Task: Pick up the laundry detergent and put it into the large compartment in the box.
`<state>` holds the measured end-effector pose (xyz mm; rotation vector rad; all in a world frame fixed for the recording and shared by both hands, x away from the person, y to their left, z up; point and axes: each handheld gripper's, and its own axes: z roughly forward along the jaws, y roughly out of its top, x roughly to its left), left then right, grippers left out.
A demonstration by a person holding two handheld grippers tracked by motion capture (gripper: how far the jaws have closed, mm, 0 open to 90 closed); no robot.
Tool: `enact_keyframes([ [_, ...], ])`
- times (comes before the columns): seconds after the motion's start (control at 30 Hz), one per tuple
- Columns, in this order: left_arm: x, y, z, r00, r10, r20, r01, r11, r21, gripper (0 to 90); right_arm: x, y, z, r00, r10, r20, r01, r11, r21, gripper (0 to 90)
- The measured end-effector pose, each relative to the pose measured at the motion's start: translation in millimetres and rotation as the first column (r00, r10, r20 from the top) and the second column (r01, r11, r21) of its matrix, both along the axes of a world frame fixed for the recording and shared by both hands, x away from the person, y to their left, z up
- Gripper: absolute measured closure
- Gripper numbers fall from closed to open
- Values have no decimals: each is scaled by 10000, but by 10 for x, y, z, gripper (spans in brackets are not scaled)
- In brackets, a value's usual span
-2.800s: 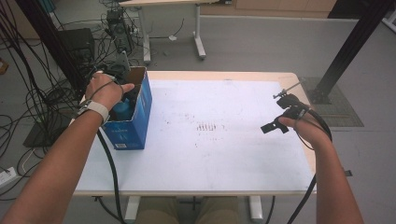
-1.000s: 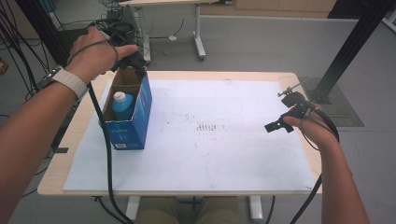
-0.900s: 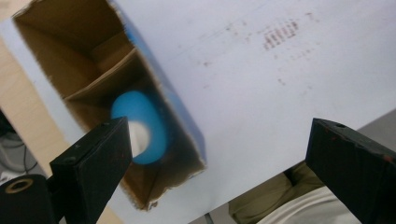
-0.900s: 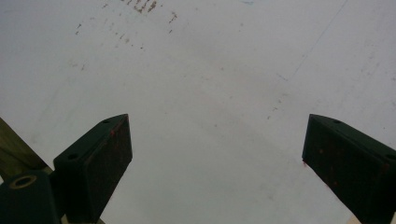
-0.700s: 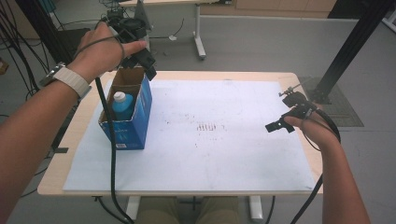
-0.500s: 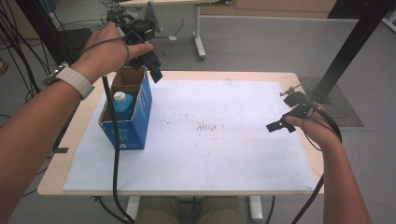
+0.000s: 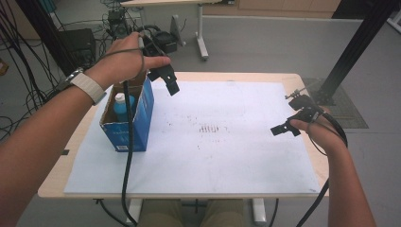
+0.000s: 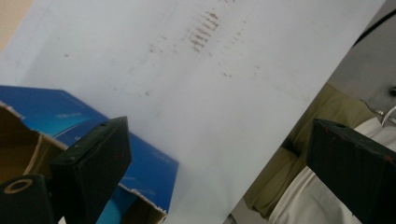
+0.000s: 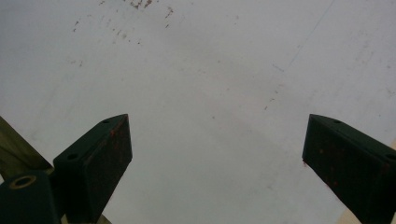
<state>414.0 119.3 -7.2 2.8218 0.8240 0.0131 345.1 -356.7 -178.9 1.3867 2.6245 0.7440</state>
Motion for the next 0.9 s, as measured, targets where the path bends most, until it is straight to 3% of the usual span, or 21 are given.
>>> enact_keyframes([
  [0.2,-32,-199,-108,9958,-909,-120,910,9958,135,76,-34,-14,14,10000,-94,-19,94,10000,-2,79],
  [0.37,-46,-297,-144,9911,-1323,-134,1325,9911,156,75,-60,-36,27,9999,-151,4,151,9999,43,79],
  [0.57,-69,-343,-170,9822,-1876,-89,1877,9822,51,75,-69,-52,18,9998,-181,-10,182,9998,50,79],
  [0.77,-113,-420,-231,9678,-2518,-52,2519,9677,135,75,-82,-56,20,9998,-210,14,210,9998,62,79],
  [0.9,-133,-455,-297,9629,-2699,-64,2700,9628,81,75,-89,-47,20,9998,-192,26,192,9998,65,79],
])
